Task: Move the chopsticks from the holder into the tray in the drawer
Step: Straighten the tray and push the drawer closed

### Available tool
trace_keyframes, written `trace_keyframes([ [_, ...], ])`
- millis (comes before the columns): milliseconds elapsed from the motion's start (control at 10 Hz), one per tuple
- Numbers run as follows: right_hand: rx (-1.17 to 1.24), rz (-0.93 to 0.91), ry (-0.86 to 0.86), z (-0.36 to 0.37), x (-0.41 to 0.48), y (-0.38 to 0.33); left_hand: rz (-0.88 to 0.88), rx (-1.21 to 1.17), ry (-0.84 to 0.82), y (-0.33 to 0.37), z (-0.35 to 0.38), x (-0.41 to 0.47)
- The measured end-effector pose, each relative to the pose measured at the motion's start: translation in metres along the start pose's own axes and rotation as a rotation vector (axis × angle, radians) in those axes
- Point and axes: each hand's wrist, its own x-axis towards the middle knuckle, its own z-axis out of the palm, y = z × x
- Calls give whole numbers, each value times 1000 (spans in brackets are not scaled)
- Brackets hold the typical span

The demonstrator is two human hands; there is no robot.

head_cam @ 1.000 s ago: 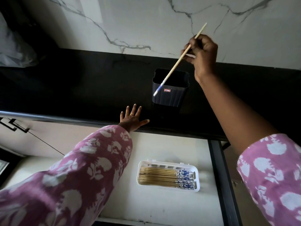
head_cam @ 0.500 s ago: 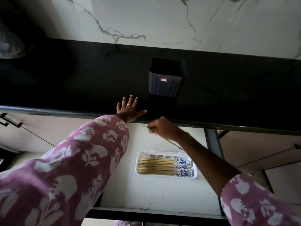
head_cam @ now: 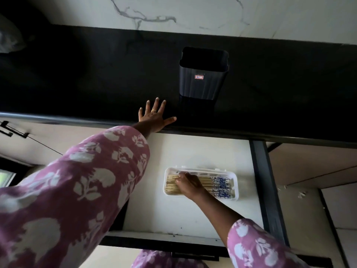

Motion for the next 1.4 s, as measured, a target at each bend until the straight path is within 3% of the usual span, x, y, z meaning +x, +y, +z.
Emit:
trace_keyframes([
  [100, 5, -46, -25, 11, 1, 0, 2, 11, 5, 0, 0, 0],
  [200, 268, 318, 318, 23, -1, 4, 3, 14, 1, -2, 1, 2],
  [300, 291, 284, 250, 10, -6, 8, 7, 9, -7, -2, 3, 2],
  [400, 320, 277, 354, -2, -17, 20, 9, -15, 28, 0, 2, -2],
  [500, 480, 534, 531, -6, -39, 47, 71, -81, 275, 3, 13, -23],
  [600, 543, 784, 486, -2, -63, 73, 170, -261, 443, 6, 43, -65],
  [700, 643, 958, 400, 8, -88, 89, 218, -306, 247, 5, 90, -110],
  [800, 793, 1027, 311, 18, -102, 96, 52, -392, 30, 4, 131, -146],
  [900, 810, 1007, 287, 21, -106, 95, -207, -437, -50, 12, 152, -161],
  [1100, 825, 1079, 330, 18, -99, 89, -329, -508, -62, 17, 165, -165],
  [1400, 847, 1069, 321, 9, -93, 93, -296, -540, -41, 13, 152, -149],
])
